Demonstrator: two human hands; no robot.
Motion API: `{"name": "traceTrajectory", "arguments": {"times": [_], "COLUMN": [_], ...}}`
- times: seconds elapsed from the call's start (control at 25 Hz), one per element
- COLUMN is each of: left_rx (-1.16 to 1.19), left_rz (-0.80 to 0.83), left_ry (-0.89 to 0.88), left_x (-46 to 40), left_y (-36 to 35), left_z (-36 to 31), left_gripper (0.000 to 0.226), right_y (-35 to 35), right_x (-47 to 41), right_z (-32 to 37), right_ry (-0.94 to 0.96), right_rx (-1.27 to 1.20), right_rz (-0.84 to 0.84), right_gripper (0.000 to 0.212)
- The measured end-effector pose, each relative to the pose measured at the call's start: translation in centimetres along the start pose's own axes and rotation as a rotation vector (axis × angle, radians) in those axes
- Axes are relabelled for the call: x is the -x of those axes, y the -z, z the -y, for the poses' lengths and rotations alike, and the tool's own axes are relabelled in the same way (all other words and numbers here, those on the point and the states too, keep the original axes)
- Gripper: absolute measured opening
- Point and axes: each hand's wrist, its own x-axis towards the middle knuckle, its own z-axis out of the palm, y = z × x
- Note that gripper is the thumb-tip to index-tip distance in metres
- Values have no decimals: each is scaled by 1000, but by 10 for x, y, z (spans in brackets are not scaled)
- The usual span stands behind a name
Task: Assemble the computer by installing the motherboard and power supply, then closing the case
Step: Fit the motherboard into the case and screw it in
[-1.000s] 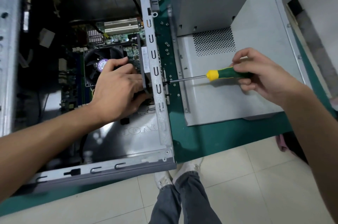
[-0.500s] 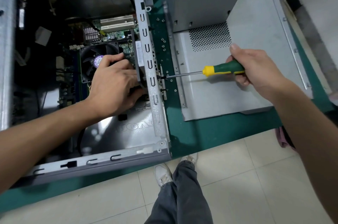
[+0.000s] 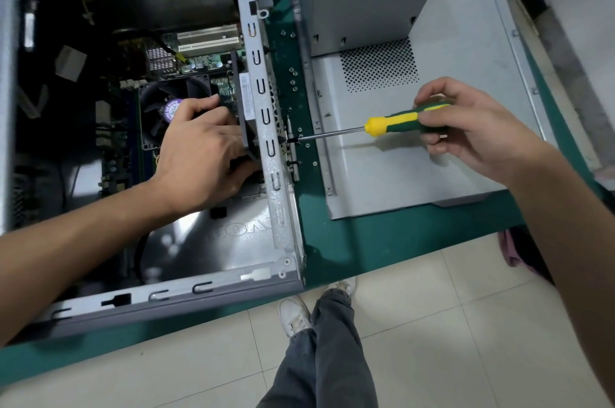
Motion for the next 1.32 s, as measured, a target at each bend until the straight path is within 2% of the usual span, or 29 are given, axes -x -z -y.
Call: {"name": "traceTrajectory", "arguments": {"times": [0.04, 0.12, 0.16, 0.32, 0.36, 0.44, 0.48, 0.52, 0.6, 0.68, 0.8, 0.84, 0.96, 1.04, 1.08, 1.16, 1.2, 1.32], "left_rx": [-1, -1, 5, 4, 10, 35, 48, 55, 51, 26, 30, 41, 83, 88, 88, 86, 85, 76], "left_rz": [-1, 5, 9, -9, -15, -17, -16, -16, -1, 15, 16, 7, -12, -23, -23, -22, -22, -19], "left_ry": [1, 10, 8, -4, -14, -32, -39, -45, -42, -19, -24, -35, -57, -61, -57, -55, -58, -43], "left_x": [0, 0, -1, -1, -2, -4, -4, -4, -3, -3, -3, -3, -4, -3, -3, -3, -2, -2], "left_y": [0, 0, 0, 2, 3, 6, 6, 6, 5, 5, 6, 7, 7, 7, 6, 6, 5, 3], "left_z": [0, 0, 0, -2, -3, -5, -5, -6, -5, -5, -5, -5, -6, -5, -4, -3, -3, -2], "left_gripper": [32, 31, 31, 32, 33, 31, 30, 32, 31, 31, 32, 32, 43, 45, 44, 41, 41, 39], "right_y": [0, -7, -9, -3, -4, -12, -14, -14, -6, -3, -12, -14, -8, -9, -11, -16, -15, -8], "right_x": [0, -1, -1, -1, -1, -2, -2, -2, 0, 0, -3, -3, 0, 3, 3, 4, 5, 7], "right_z": [-2, -6, -7, -6, -8, -13, -13, -12, -9, -6, -9, -8, -7, -8, -10, -12, -11, -6], "right_ry": [10, -14, -39, -51, -32, -20, -34, -47, -71, -47, -34, -51, -71, -39, -29, -40, -54, -45], "right_rx": [66, 270, 290, -95, -60, 144, 174, 130, -81, -96, 199, 213, -43, -49, 41, 223, 227, -75], "right_rz": [-18, -89, -99, -26, -52, -149, -160, -142, -50, -48, -165, -168, -87, -95, -122, -158, -144, -54], "right_gripper": [11, 36, 40, 4, 6, 28, 33, 28, 3, 5, 31, 33, 5, 9, 12, 31, 32, 4]}}
